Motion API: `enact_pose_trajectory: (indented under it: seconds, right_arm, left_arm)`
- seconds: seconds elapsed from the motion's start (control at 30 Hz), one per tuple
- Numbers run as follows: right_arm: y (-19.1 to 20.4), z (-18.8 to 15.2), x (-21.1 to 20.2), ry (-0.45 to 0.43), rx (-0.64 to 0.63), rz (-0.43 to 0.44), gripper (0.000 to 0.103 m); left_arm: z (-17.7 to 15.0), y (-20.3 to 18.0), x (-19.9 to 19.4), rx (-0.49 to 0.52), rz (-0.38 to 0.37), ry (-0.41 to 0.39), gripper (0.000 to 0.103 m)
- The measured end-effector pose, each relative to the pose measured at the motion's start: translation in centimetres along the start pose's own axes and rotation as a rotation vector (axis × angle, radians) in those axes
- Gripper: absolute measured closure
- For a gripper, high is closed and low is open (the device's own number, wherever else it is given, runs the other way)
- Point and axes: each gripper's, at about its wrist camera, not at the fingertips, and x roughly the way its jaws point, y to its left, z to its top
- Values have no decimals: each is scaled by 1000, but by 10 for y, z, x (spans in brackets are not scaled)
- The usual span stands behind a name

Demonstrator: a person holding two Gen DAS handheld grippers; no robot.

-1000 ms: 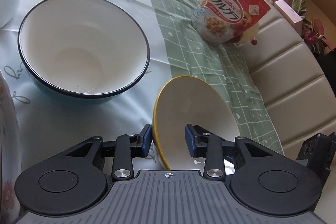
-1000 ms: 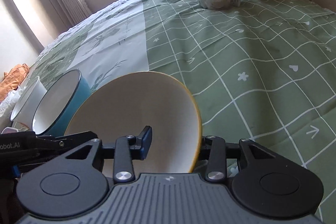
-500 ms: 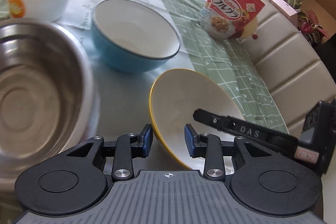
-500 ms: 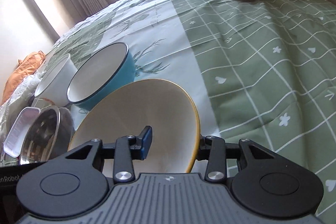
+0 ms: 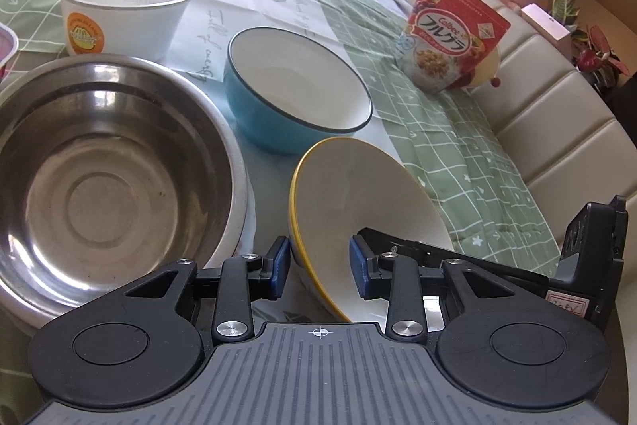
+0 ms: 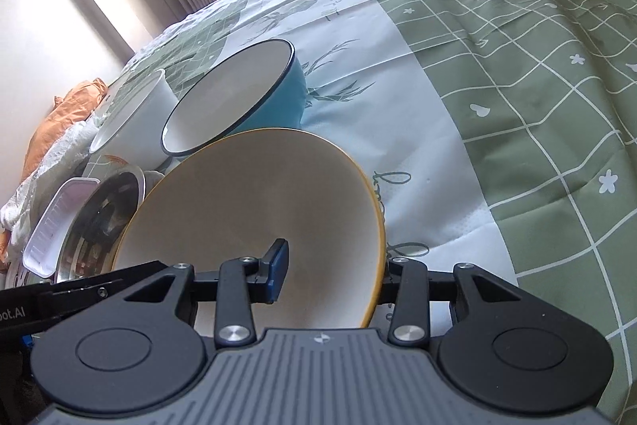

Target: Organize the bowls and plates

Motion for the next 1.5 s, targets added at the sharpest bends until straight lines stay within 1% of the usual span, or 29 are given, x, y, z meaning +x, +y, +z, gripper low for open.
enact_pose_trajectory:
  seconds: [0.13, 0.3, 0.47, 0.57, 0.73, 0.83, 0.9, 0.93, 1.0, 1.03, 1.07, 1.1, 1.13, 1.2, 1.3, 1.37, 1.47, 1.5]
  right_arm:
    - [-2, 1, -7, -6, -1, 16, 65]
    - [1, 4, -17, -15, -37, 25, 65]
    - [3, 4, -20, -16, -37, 14, 65]
    - [-1, 3, -21, -11, -34, 1, 65]
    - [4, 1, -24, -5, -69, -7, 65]
    - [7, 2, -26, 4, -99, -20, 64]
    - [11, 7, -33, -18, -150, -57, 64]
    - [13, 10, -38, -36, -177, -83, 63]
    - [16, 23, -49, -78, -218, -125, 55]
    - [18, 30, -54, -93, -230, -137, 49]
    - [20, 38, -57, -106, -241, -152, 44]
    - [22, 45, -58, -110, -248, -167, 42]
    - [24, 53, -57, -106, -256, -184, 40]
    - [30, 71, -51, -83, -263, -201, 40]
    - [35, 93, -30, -16, -237, -164, 38]
    - [37, 105, -12, 35, -215, -158, 30]
    - [40, 117, 8, 39, -215, -148, 27]
    - [39, 121, 15, 48, -207, -133, 26]
  left_arm:
    - [1, 2, -4, -9, -3, 35, 68]
    - [6, 2, -19, 10, 14, 28, 69]
    - [8, -1, -14, 15, 33, 21, 69]
    - [10, -4, -10, 34, 24, 23, 68]
    - [14, 1, -7, 20, 17, 37, 69]
    - [15, 5, -8, 9, 14, 55, 75]
    - [19, 8, -16, 8, -6, 47, 77]
    - [23, 10, -22, 12, -16, 34, 77]
    - [36, 12, -34, 21, -22, -7, 77]
    - [45, 13, -37, 27, -16, -26, 77]
    - [55, 15, -40, 30, 0, -44, 77]
    - [65, 16, -40, 28, 24, -58, 77]
    - [74, 18, -39, 29, 47, -66, 77]
    - [96, 21, -28, 38, 95, -62, 77]
    - [120, 30, -6, 16, 103, -40, 77]
    - [131, 37, 10, 5, 123, -21, 77]
    - [142, 43, 32, 13, 167, 4, 77]
    - [143, 47, 40, 12, 168, 13, 77]
